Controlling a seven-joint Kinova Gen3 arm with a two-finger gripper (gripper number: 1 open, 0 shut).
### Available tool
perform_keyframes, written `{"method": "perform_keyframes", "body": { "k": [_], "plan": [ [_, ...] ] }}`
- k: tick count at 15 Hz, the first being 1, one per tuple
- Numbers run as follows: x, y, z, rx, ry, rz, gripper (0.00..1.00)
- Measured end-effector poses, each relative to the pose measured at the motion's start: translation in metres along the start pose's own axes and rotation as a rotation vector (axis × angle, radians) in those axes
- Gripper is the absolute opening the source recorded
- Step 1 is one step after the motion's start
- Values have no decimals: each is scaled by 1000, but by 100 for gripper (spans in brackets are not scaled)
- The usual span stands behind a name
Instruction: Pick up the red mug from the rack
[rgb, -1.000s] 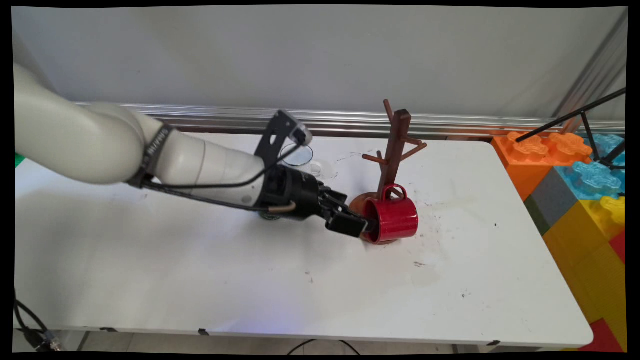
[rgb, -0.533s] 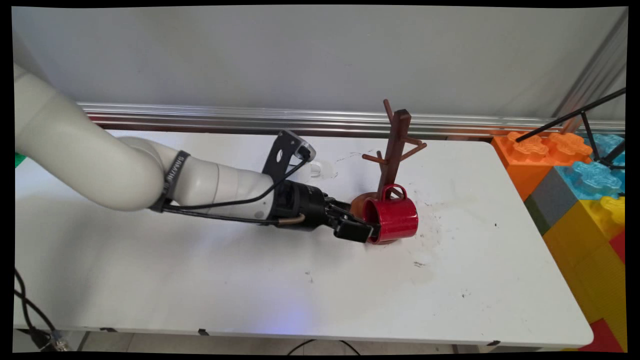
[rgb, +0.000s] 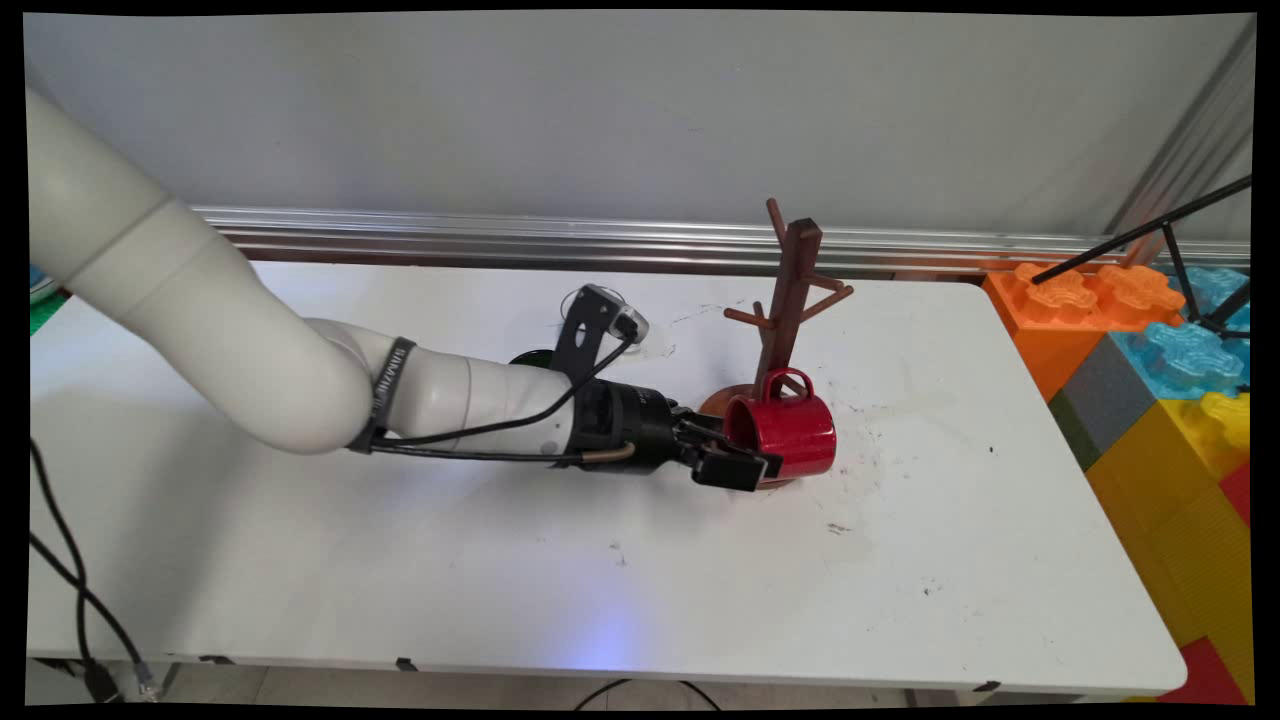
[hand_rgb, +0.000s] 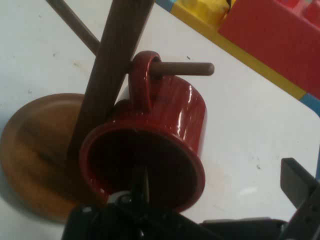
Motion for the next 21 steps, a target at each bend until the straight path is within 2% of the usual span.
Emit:
{"method": "perform_keyframes", "body": {
  "k": [7, 13, 21],
  "plan": [
    [-8, -9, 25, -28, 47, -9, 100],
    [-13, -13, 42, -48, 64, 1, 100],
    [-17, -21, 63, -56, 78, 12, 100]
  ]
}}
